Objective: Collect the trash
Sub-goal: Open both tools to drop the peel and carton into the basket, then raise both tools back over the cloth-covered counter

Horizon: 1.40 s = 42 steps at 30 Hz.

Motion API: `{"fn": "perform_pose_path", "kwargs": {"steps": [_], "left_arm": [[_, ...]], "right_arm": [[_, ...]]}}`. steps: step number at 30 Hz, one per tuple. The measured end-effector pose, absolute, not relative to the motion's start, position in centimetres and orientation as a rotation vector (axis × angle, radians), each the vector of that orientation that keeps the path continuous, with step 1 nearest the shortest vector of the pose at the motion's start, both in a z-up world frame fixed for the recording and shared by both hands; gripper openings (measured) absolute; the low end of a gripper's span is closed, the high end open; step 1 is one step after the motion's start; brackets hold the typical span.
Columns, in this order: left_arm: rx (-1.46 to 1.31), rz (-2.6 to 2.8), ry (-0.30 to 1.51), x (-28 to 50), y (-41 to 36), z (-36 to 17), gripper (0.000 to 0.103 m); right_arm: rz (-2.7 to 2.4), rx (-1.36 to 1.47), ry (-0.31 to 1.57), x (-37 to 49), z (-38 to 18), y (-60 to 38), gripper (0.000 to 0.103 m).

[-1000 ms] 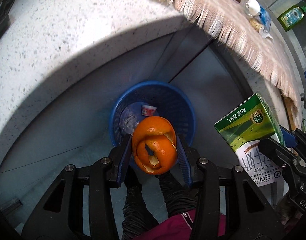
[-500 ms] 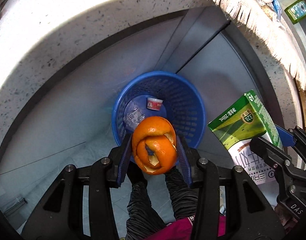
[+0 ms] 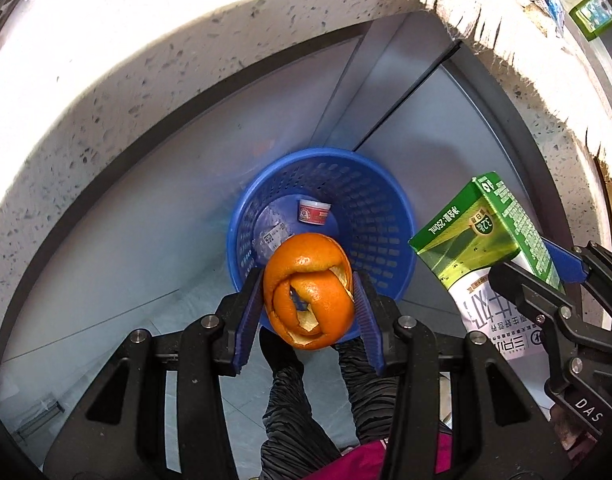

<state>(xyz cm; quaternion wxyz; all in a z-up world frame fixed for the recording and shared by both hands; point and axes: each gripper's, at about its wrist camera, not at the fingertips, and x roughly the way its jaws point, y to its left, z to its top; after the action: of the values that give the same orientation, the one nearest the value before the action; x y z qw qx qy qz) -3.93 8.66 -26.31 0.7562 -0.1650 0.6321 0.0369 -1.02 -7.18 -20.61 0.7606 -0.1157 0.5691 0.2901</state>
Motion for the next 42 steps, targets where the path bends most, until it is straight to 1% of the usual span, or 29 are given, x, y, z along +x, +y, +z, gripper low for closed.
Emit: {"fn": "perform_pose_path", "kwargs": {"steps": [4,8,10,11,12,13,14,27,38,42], "left_arm": [[-0.344,0.081,1.375,-3.8,8.5,-25.9,0.045],[-0.338,0.086,1.380,-3.7,8.5,-26.0,0.048],[-0.339,0.089,1.378,-3.6,8.5,-26.1,0.048],[-0.337,0.092,1.378,-3.5,8.5,-26.1,0.049],[-0.336,0.095,1.378,-3.5,8.5,-26.1,0.051],[-0.337,0.098,1.373,-3.4,8.6,-26.0,0.054],[-0.338,0.101,1.370,-3.5,8.7,-25.8,0.054],[-0.338,0.100,1.337,-3.3,8.6,-24.3,0.054],[-0.332,0.085,1.261,-1.8,8.8,-20.2,0.054],[-0.336,0.074,1.230,-0.9,8.9,-18.6,0.054]], "right_arm": [[0.630,-0.262,1.233,-0.8,-20.5,-6.9,0.037],[0.623,-0.260,1.237,-0.7,-20.4,-6.9,0.038],[0.616,-0.260,1.236,-0.5,-20.3,-7.0,0.047],[0.609,-0.260,1.234,-0.4,-20.2,-7.0,0.055],[0.606,-0.256,1.229,-0.4,-20.0,-7.1,0.056],[0.606,-0.250,1.228,-0.3,-19.9,-7.2,0.056],[0.606,-0.242,1.230,-0.2,-19.9,-7.3,0.056],[0.621,-0.196,1.220,-0.3,-18.2,-7.9,0.056],[0.641,-0.133,1.167,0.2,-14.3,-10.1,0.057],[0.631,-0.103,1.137,1.0,-12.6,-11.3,0.062]]}}
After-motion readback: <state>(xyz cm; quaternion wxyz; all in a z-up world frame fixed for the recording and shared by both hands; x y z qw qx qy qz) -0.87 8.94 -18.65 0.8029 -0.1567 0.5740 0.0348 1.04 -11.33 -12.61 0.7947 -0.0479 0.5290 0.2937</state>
